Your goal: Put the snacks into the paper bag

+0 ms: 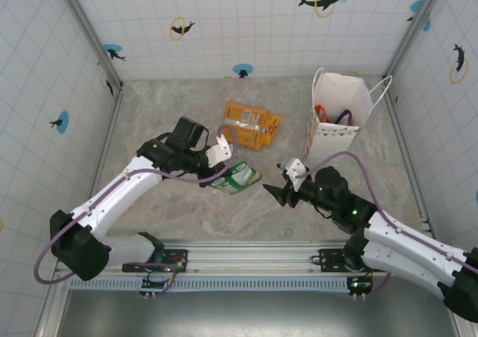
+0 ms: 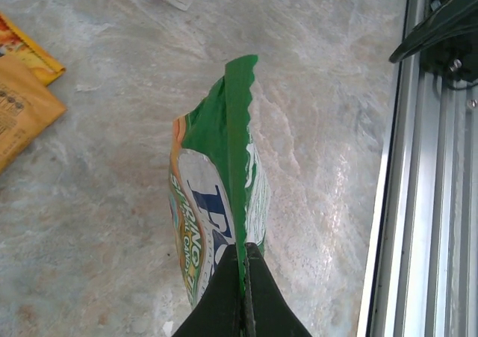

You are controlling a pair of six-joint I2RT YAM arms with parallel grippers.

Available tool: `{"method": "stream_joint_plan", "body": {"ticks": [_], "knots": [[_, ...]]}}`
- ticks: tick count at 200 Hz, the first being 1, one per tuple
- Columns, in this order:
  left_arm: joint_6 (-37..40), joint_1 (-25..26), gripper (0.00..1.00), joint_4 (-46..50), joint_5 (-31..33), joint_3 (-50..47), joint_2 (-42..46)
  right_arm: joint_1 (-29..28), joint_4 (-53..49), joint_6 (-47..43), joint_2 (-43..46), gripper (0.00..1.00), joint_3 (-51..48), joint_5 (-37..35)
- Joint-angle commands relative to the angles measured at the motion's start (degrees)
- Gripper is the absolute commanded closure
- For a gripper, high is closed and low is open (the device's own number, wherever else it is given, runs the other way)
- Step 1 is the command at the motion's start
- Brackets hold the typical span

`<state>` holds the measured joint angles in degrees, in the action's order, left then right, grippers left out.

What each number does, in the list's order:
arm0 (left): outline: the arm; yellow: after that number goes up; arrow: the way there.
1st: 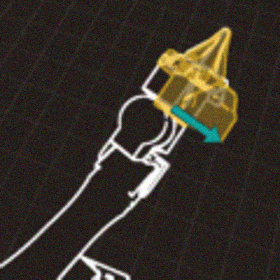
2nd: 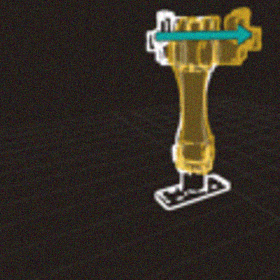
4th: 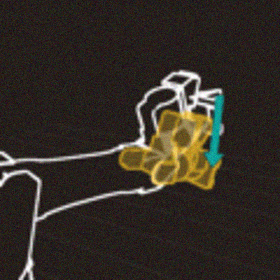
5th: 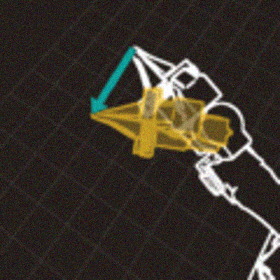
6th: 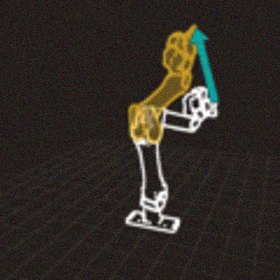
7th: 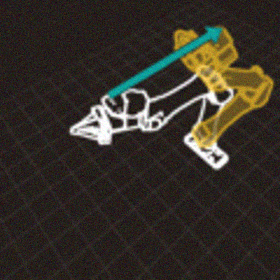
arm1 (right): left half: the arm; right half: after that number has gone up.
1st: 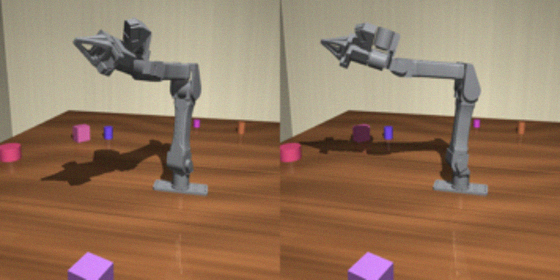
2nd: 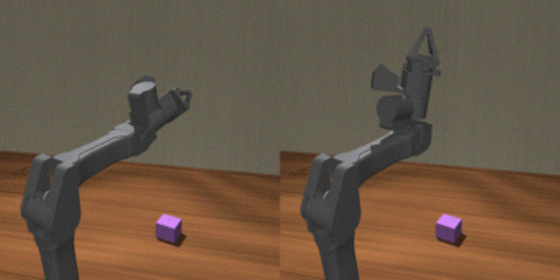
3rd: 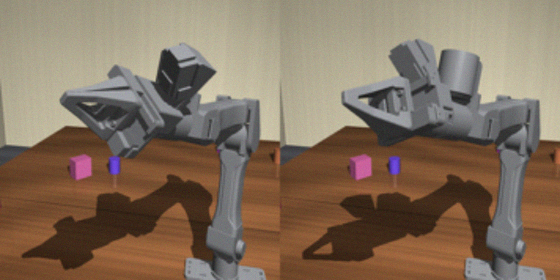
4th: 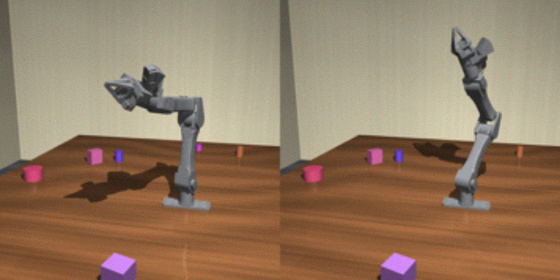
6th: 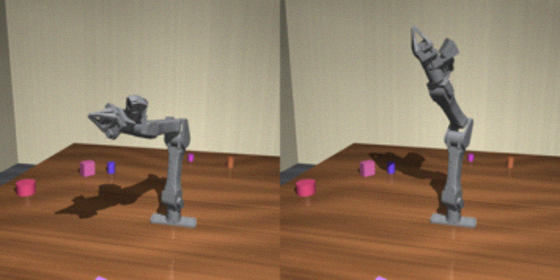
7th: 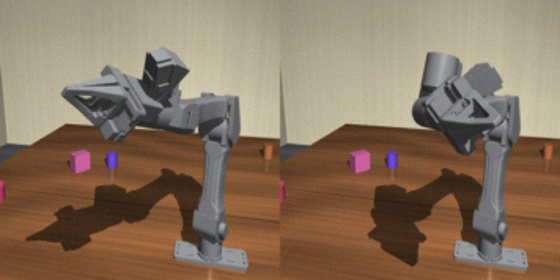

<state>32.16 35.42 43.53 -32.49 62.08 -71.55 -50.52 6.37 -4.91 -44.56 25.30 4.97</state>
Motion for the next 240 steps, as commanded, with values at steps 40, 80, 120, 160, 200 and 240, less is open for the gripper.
{"method": "stream_joint_plan", "body": {"ticks": [40,80,120,160,200,240], "knots": [[7.04,6.59,1.00,3.05,-1.32,0.85,-0.34,-0.61,-1.03,-4.85,-7.81,0.23,6.67,7.85],[7.26,7.46,1.00,1.23,-2.70,1.05,0.15,-0.62,-1.59,-5.01,-12.30,0.23,7.91,16.20],[5.74,7.47,1.00,-2.71,-5.31,0.83,2.45,-0.59,2.94,-0.74,-13.08,0.23,5.02,22.98],[5.46,7.47,1.00,-4.95,-6.94,0.76,4.24,-0.48,1.69,-1.72,-15.03,0.26,4.74,23.27],[4.11,7.47,1.00,-6.97,-5.07,0.21,5.23,-0.33,0.40,-3.08,-15.60,0.48,4.63,24.12],[2.07,7.47,1.00,-10.35,-1.18,-1.07,6.34,0.06,0.90,-3.27,-13.82,0.70,3.71,23.43]]}}
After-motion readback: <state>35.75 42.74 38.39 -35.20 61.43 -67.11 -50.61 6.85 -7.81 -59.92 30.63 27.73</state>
